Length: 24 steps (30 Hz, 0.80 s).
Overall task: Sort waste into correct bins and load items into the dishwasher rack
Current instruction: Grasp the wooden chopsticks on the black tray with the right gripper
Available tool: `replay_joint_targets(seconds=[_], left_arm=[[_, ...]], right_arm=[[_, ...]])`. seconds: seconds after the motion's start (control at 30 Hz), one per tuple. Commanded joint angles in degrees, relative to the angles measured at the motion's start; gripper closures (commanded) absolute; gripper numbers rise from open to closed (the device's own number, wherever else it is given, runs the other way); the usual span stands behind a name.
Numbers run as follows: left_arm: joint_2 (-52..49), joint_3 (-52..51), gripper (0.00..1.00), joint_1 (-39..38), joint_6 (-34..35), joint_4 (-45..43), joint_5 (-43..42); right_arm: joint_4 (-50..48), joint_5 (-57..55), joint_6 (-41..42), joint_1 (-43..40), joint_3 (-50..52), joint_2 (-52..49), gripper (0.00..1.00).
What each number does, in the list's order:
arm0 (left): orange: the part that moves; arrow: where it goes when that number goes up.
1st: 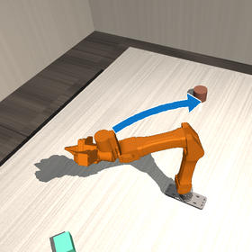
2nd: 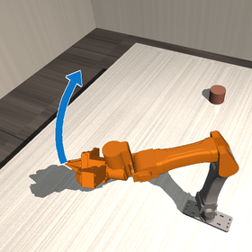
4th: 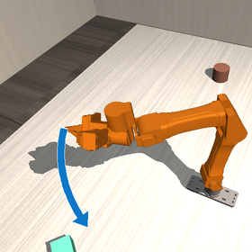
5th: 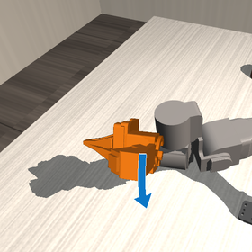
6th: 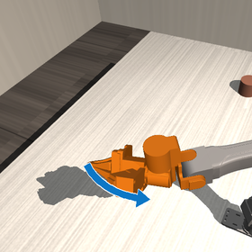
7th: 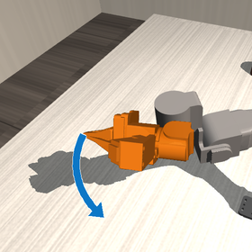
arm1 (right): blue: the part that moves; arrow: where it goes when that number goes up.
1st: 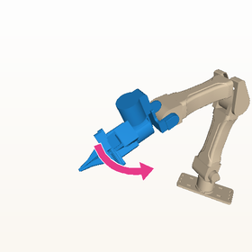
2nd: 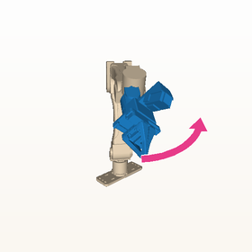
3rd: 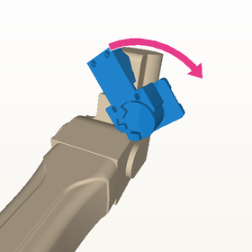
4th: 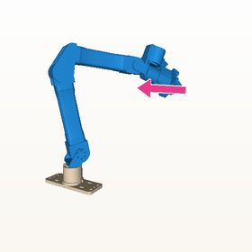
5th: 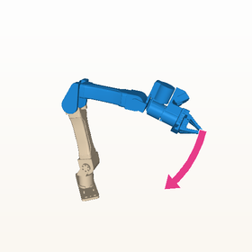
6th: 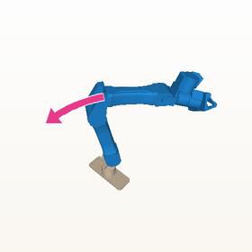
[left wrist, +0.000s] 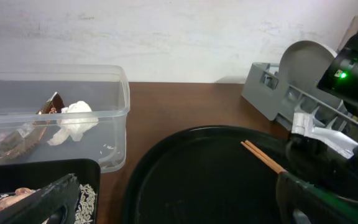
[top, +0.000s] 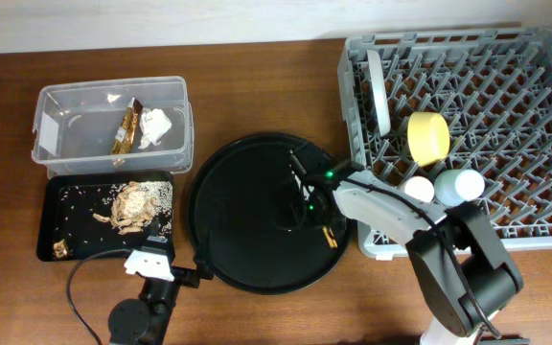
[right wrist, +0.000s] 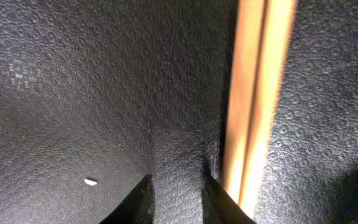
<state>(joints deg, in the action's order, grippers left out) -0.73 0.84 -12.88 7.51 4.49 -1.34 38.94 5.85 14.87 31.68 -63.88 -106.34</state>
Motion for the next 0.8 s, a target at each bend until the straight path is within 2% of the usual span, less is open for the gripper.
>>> replay_joint_targets(seconds=[0.0,0.1,0.17,0.27,0.4,0.53,0.57,0.67,0.77], left_arm=[[0.3,-0.3,0.01,-0.1,-0.7,0.1,-0.4],[0.3,-0.3,0.01,-0.1,-0.7,0.1,-0.4],[0.3,-0.3,0.0,-0.1,-0.7,0.1,-0.4],[0.3,-0.3,0.01,-0.1,-0.7,0.1,-0.4],[0.3,-0.3,0.01,-0.1,-0.7,0.1,-0.4],[0.3,-0.3,0.01,-0.1,-0.7,0.1,-0.4],[0.3,-0.3,0.01,-0.1,-0.7,0.1,-0.4],[0.3,-0.3,0.01,-0.1,-0.7,0.1,-0.4],[0.3,-0.3,0.01,-0.1,-0.7,0.1,-0.4]], right_arm=[[0.3,-1.4,0.4,-0.2,0.3,0.2,0.79],[0.9,-1.6,-5.2,-0.2,-1.0,4.2,0.79],[-0.2,-2.2,-5.2,-0.2,-1.0,5.0,0.79],[-0.4,-7.0,-5.2,-0.3,-0.6,4.0,0.78],[-2.9,-8.3,-5.2,-0.2,0.8,-1.6,0.78],[-2.8,-8.9,-5.2,-0.2,0.8,-3.1,0.79],[-1.8,-8.7,-5.2,-0.2,0.5,-2.8,0.82],[-1.3,-9.6,-5.2,-0.4,-0.5,5.1,0.81],[-1.9,-11.6,-5.2,-0.4,-0.4,4.6,0.8]])
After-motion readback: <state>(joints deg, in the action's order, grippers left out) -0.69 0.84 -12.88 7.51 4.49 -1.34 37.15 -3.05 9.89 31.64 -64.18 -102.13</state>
